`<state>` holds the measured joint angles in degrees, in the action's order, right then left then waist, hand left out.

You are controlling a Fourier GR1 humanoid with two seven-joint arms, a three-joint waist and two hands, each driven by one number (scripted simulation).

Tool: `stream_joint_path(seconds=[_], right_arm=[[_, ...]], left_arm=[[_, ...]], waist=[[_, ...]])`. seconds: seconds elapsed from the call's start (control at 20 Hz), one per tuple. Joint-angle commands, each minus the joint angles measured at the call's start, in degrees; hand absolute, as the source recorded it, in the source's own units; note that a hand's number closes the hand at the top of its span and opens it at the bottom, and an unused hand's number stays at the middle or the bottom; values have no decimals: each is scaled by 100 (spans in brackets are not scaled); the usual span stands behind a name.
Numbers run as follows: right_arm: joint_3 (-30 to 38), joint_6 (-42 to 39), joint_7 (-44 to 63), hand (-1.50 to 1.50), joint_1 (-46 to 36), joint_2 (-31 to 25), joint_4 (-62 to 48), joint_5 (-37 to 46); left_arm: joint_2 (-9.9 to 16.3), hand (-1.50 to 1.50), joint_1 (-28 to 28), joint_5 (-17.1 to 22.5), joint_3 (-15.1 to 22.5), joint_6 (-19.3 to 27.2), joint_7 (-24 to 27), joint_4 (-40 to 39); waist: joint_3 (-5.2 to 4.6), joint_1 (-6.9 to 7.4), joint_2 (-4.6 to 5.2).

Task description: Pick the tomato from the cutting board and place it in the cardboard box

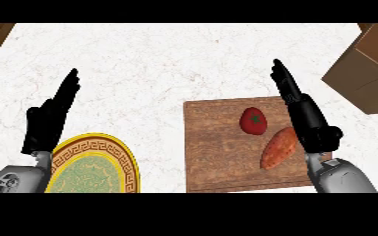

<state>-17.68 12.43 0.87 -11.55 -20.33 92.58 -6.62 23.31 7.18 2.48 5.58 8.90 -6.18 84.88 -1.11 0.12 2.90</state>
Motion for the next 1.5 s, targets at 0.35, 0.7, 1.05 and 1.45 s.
stream_joint_path(seconds=[0.35, 0.7, 1.05, 1.45], right_arm=[[1869, 1848, 268, -150, 539, -543, 449, 678], [806, 2187, -488, -150, 1344, -139, 2000, 1927], [382, 647, 2170, -150, 1625, -1822, 2346, 3042], [-212, -1510, 5077, -150, 460, -2322, 2737, 3021]], left_arm=[[-385, 0, -567, 1338, -735, -383, -90, 188], [-126, 0, -584, 1846, -1105, -841, -419, 523], [-132, 0, -591, 1746, -995, -673, -674, 887], [-323, 0, -465, 1646, -783, -648, -693, 851]], waist=[[94, -300, -398], [105, -51, -309], [58, -29, -325], [74, 164, -266]])
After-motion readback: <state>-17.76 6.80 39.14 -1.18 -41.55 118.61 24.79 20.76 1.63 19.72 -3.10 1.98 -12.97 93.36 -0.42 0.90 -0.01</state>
